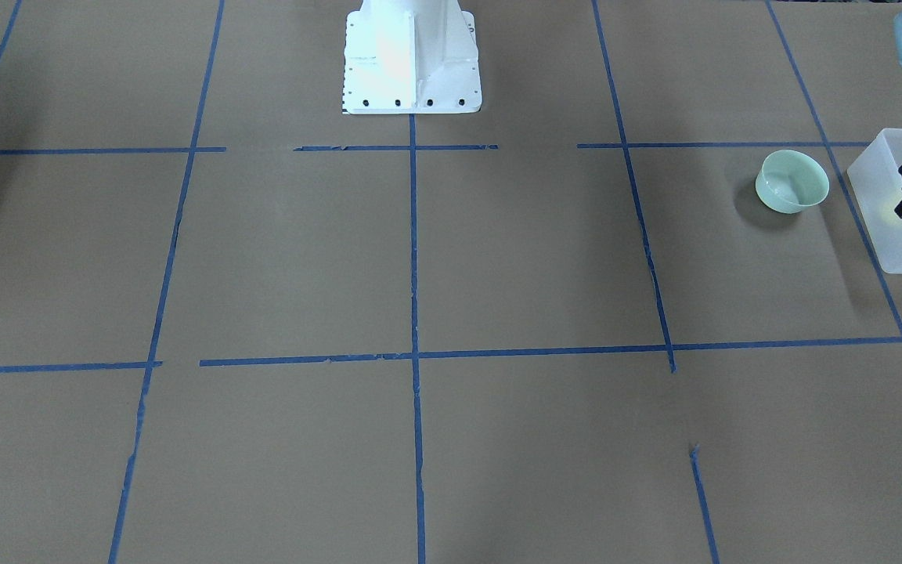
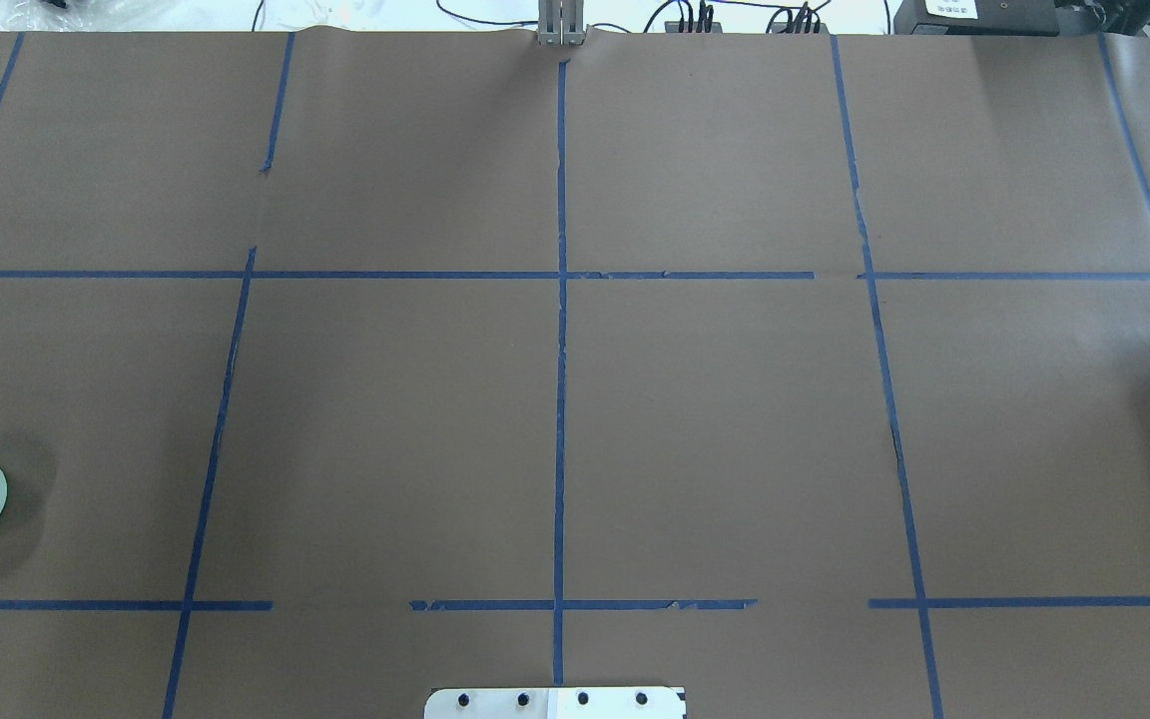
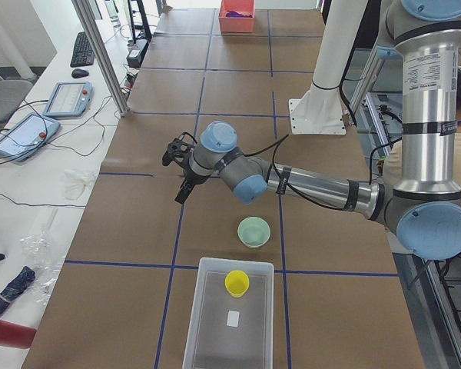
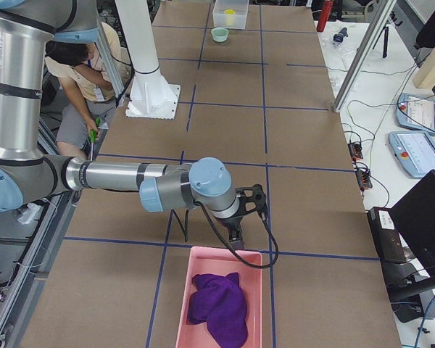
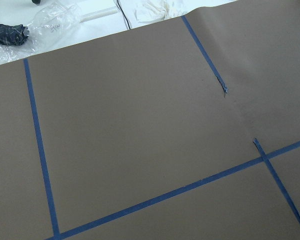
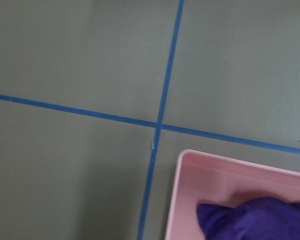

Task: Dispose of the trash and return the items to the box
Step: 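Lift the purple cloth with the right gripper and drop it into the pink bin, then reach the left gripper to the pale green mug and grasp its rim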

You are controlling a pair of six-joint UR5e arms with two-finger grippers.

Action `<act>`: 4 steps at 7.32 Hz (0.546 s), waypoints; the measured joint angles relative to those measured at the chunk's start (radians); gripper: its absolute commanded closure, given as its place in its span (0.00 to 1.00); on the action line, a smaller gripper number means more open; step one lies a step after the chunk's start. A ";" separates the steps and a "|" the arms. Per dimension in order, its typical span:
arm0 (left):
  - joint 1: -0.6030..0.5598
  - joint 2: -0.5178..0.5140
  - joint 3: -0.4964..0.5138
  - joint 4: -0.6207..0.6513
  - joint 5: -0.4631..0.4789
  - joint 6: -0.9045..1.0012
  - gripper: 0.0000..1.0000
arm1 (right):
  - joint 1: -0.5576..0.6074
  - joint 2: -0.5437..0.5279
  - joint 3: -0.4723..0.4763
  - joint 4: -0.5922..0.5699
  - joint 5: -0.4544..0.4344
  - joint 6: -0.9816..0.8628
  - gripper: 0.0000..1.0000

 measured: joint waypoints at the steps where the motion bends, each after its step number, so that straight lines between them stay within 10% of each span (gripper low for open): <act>1: 0.050 0.048 0.002 -0.067 0.036 -0.047 0.07 | -0.062 0.000 0.008 0.081 0.000 0.120 0.00; 4: 0.172 0.229 0.043 -0.296 0.130 -0.171 0.18 | -0.125 0.000 0.012 0.167 -0.004 0.229 0.00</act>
